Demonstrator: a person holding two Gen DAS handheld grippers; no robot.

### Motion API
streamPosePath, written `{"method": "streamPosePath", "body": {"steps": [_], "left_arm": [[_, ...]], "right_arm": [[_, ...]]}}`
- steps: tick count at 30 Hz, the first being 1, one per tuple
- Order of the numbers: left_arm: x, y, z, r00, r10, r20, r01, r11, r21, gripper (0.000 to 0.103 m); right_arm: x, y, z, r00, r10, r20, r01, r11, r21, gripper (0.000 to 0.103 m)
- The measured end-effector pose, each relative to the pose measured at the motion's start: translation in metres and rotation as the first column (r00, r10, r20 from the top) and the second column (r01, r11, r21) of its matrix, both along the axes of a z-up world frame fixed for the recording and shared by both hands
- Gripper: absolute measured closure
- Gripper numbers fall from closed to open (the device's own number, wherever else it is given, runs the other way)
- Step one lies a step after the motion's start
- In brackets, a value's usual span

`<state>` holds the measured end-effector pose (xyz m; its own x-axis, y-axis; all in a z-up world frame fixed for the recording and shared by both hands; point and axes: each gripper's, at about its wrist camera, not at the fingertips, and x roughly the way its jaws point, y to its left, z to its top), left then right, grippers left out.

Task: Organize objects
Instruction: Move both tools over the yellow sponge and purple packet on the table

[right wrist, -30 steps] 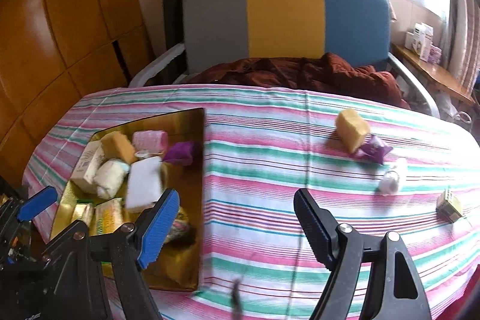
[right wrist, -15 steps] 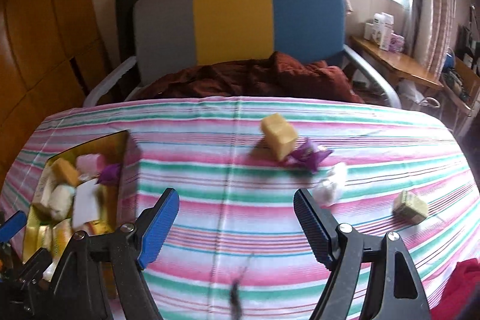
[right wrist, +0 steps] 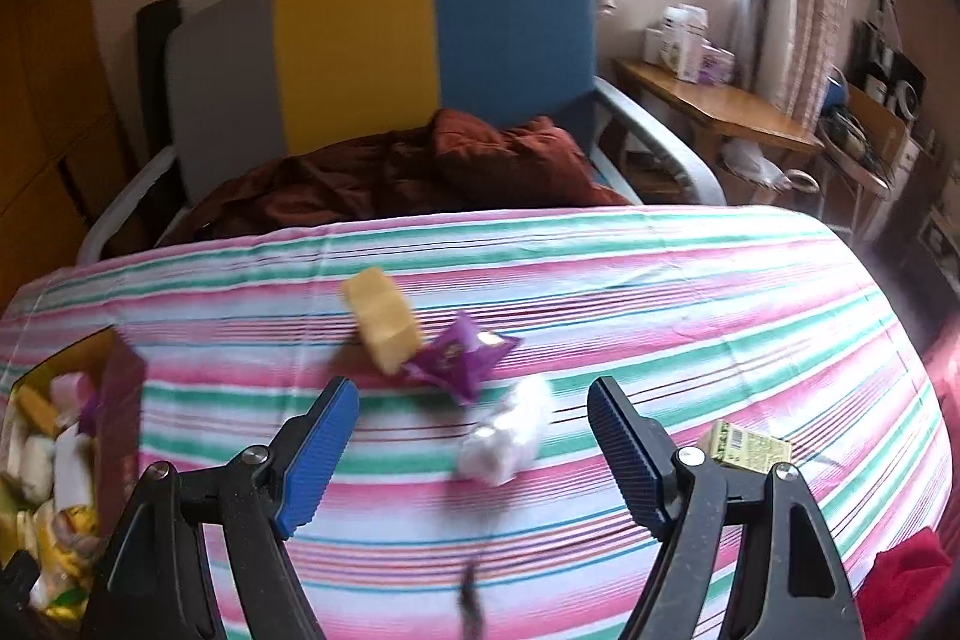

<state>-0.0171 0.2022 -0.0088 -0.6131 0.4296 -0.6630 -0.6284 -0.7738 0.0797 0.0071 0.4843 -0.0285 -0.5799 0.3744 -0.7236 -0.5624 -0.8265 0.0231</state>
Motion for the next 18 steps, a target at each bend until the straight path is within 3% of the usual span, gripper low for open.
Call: {"method": "streamPosePath", "body": {"steps": [10,18], "left_arm": [[-0.017,0.044,-0.009,0.998,-0.042,0.047,0.043,0.999,-0.022,0.029],[-0.038,0.085,-0.01,0.99,-0.071,0.12,0.07,0.997,0.013,0.029]], "right_arm": [[0.027,0.06,-0.022,0.98,-0.2,-0.009,0.196,0.967,-0.165,0.023],[0.06,0.101,-0.032,0.923,-0.384,-0.022,0.358,0.878,-0.317,0.023]]}}
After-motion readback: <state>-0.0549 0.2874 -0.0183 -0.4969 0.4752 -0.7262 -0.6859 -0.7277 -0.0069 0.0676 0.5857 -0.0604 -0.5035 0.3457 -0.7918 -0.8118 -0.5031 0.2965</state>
